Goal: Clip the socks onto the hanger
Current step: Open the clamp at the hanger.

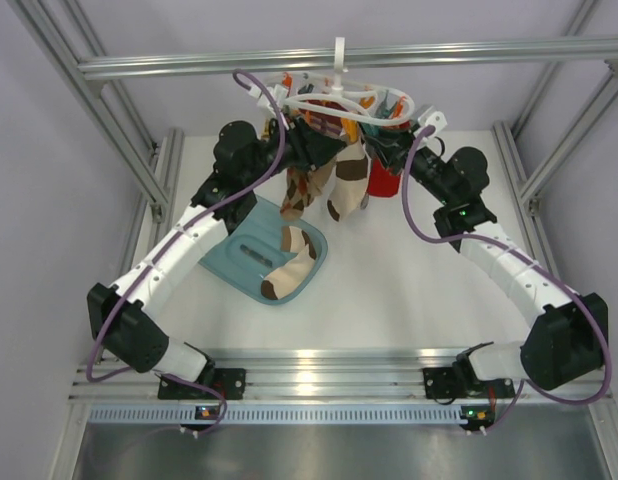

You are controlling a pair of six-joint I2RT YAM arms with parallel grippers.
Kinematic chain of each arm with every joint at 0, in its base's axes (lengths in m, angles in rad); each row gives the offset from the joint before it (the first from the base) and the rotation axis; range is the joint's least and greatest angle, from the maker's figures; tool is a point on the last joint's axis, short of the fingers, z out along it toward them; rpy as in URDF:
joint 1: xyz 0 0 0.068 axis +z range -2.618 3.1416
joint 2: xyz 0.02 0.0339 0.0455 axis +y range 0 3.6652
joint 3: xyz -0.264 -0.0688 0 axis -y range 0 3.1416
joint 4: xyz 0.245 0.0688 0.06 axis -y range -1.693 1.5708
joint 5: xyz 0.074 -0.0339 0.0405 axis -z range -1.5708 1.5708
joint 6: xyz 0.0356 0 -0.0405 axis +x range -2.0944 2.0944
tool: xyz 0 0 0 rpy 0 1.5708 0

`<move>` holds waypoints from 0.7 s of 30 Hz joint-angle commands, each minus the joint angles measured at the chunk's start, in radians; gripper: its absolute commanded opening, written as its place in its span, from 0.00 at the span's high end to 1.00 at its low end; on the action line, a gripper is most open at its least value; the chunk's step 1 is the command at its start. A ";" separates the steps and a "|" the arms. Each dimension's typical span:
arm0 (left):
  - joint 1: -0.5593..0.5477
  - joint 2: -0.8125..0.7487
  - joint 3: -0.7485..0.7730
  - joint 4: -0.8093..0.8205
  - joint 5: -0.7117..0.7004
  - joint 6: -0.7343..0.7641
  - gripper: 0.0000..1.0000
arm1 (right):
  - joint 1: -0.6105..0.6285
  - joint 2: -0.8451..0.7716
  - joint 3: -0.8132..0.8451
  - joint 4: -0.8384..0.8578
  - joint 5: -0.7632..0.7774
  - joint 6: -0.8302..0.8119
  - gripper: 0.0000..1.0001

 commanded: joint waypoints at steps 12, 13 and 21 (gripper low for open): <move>-0.063 0.037 0.124 0.049 0.001 -0.012 0.41 | 0.019 -0.073 0.001 0.028 -0.064 0.020 1.00; -0.072 0.044 0.127 0.043 -0.005 -0.009 0.40 | 0.019 -0.074 0.004 0.025 -0.065 0.025 1.00; -0.109 0.054 0.152 -0.012 -0.134 0.043 0.39 | 0.022 -0.091 0.013 -0.077 -0.061 0.102 1.00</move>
